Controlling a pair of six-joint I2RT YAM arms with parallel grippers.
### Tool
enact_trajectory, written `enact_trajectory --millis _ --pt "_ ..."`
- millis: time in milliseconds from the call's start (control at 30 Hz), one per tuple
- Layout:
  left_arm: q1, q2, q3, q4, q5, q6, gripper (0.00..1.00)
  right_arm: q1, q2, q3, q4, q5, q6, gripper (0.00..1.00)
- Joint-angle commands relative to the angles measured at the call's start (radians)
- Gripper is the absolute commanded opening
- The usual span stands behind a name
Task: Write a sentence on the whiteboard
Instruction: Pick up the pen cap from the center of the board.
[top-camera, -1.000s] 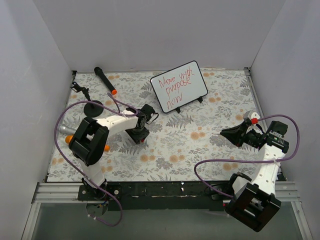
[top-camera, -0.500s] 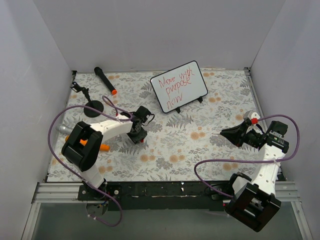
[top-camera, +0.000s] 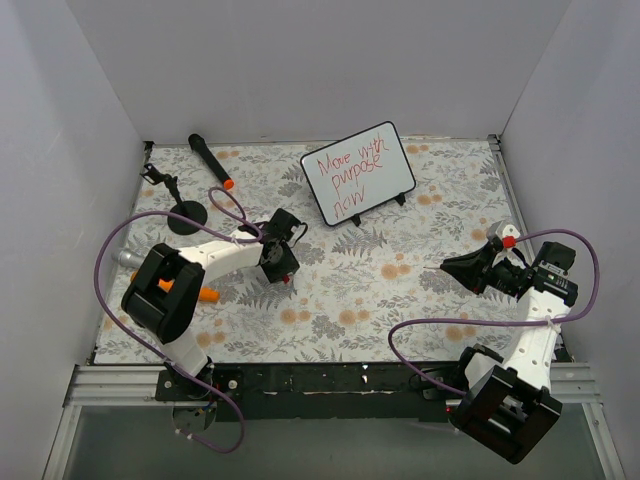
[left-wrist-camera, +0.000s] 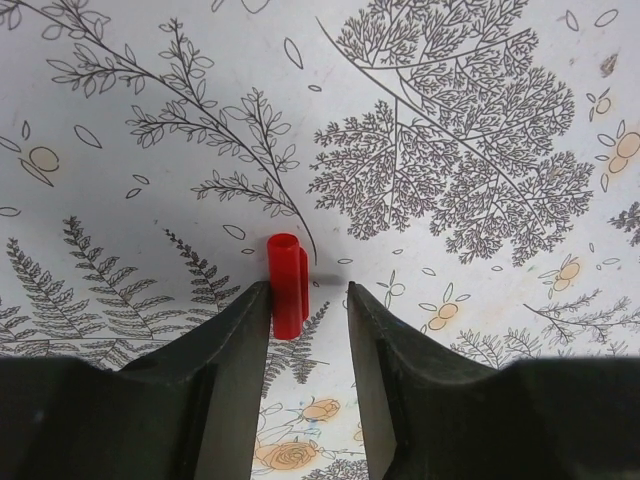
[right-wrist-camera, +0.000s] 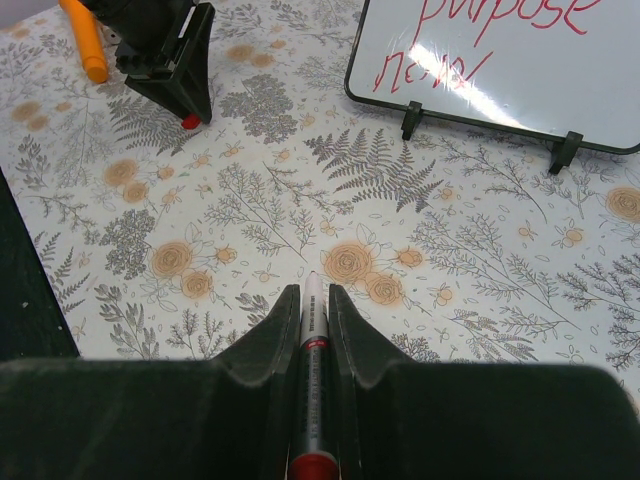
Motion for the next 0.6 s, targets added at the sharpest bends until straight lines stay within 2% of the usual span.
enact_trajectory --millis 0,333,567 --pt "0.016 0.012 -0.031 0.005 0.011 0.076 0.37 -0.002 -0.010 0.040 -0.011 -0.012 -0.019 0.01" --pt "0.022 0.013 -0.022 -0.028 -0.014 0.209 0.38 -0.002 -0.008 0.043 -0.015 -0.017 -0.023 0.01" --pt "0.047 -0.020 -0.093 0.016 0.061 0.255 0.38 -0.002 -0.015 0.054 -0.055 -0.021 -0.066 0.01"
